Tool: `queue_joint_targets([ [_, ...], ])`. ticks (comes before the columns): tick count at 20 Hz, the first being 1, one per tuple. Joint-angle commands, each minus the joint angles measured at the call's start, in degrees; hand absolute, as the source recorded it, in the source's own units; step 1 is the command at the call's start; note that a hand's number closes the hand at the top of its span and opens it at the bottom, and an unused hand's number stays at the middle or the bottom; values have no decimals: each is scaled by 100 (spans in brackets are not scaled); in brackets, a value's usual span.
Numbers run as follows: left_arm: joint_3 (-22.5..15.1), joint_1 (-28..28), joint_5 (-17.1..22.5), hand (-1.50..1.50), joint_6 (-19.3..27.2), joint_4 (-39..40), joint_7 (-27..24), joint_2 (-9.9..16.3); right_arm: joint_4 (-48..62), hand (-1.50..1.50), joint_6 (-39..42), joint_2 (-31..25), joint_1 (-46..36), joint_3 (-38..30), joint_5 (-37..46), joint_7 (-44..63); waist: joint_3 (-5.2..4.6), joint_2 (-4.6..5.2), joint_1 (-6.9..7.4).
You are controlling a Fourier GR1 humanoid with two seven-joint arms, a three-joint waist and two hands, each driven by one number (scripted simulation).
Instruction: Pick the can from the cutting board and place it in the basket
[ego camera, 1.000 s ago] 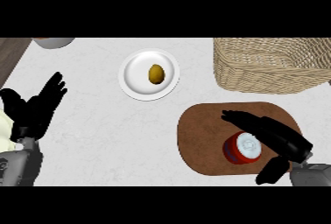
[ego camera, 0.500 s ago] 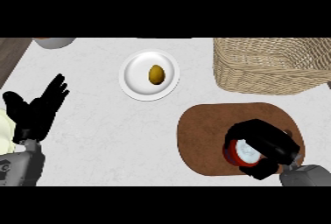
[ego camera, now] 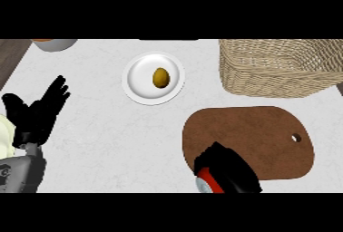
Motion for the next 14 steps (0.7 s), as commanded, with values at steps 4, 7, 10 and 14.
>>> queue_joint_targets([
  [4,-84,96,-62,0,61,-234,196,-104,185,150,-882,414,831,1744,281,1500,55,61,37],
  [7,10,90,50,0,-89,-80,49,-41,-292,150,-1194,419,1160,1508,-611,1162,57,67,0],
  [10,19,97,-6,0,-17,-217,191,14,-909,150,-1910,422,1379,2281,-1095,1306,61,48,-5],
  [14,64,58,-30,0,-11,-24,-34,-7,-1946,150,-2294,423,1226,2458,-1381,1239,54,47,-62],
])
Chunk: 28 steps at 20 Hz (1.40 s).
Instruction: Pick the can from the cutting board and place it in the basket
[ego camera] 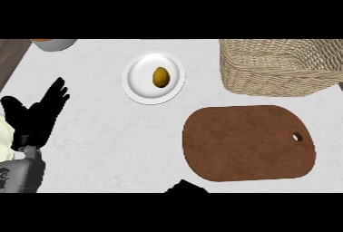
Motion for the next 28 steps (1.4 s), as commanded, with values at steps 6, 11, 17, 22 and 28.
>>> queue_joint_targets([
  [6,-25,49,-19,0,16,-153,181,6,-1829,150,-595,31,-181,170,270,878,-9,-42,-77],
  [11,107,52,28,0,-94,153,-139,69,-2125,150,-333,23,-691,-202,377,1437,-19,-6,-82],
  [17,95,-204,27,0,-138,270,-137,86,-2537,150,208,25,-2256,-904,126,2937,-13,27,36],
  [22,-12,-144,-53,0,-103,184,-102,-3,-2114,150,423,34,-4315,-2019,-233,4289,-14,28,126],
  [28,9,-132,-9,0,-116,134,-58,-47,-857,150,948,-240,-5615,-3454,-268,4137,-5,23,88],
])
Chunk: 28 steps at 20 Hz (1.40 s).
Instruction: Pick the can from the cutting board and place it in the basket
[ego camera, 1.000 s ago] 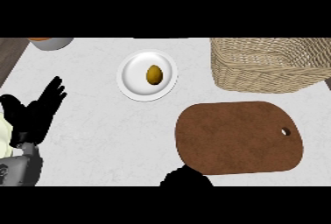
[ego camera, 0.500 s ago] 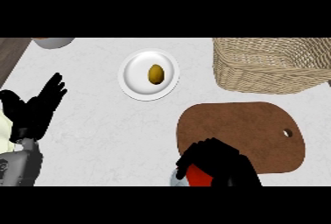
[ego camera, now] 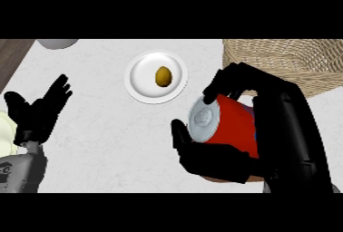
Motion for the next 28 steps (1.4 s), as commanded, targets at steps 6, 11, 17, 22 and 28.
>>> queue_joint_targets([
  [6,51,179,29,0,-52,-205,10,10,1620,150,105,-788,-1021,-1795,-278,-748,9,3,-6],
  [11,-181,56,-225,0,223,-66,-36,-316,2690,150,-473,-972,-881,-2140,-374,-1810,10,9,-10],
  [17,-44,144,-56,0,61,-465,376,-113,3648,150,-280,-1689,-1058,-2933,-990,-2841,11,1,7],
  [22,111,2,18,0,-95,-59,99,-46,4380,150,-1032,-1357,-971,-2900,-957,-3465,9,3,-7],
  [28,169,109,130,0,-238,-137,82,10,5345,-150,-2030,-1332,-969,-3489,-796,-3494,10,22,45],
])
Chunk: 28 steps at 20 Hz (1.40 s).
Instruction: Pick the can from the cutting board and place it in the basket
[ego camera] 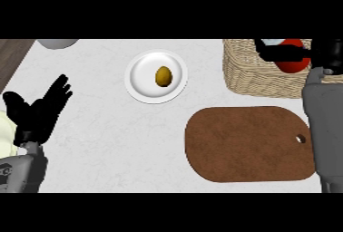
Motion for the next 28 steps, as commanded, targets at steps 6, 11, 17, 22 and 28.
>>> queue_joint_targets([
  [6,128,-20,32,0,-111,207,-236,45,2153,-150,-760,-218,-570,-388,-290,-1427,0,7,27],
  [11,-122,44,-193,0,101,-125,-66,-169,1907,-150,-746,-131,-437,-595,-821,-1721,1,-7,-12],
  [17,82,178,-47,0,-43,-88,-41,18,1791,-150,-803,-667,-866,-1752,-1745,-1154,4,-11,-2],
  [22,67,63,-73,0,-62,134,-256,-39,2054,-150,-85,-1449,-650,-2526,-2655,-1151,1,-2,-62],
  [28,191,-144,-54,0,-71,403,-300,47,2435,-150,1632,-2581,175,-2956,-3421,-1384,0,-5,-119],
])
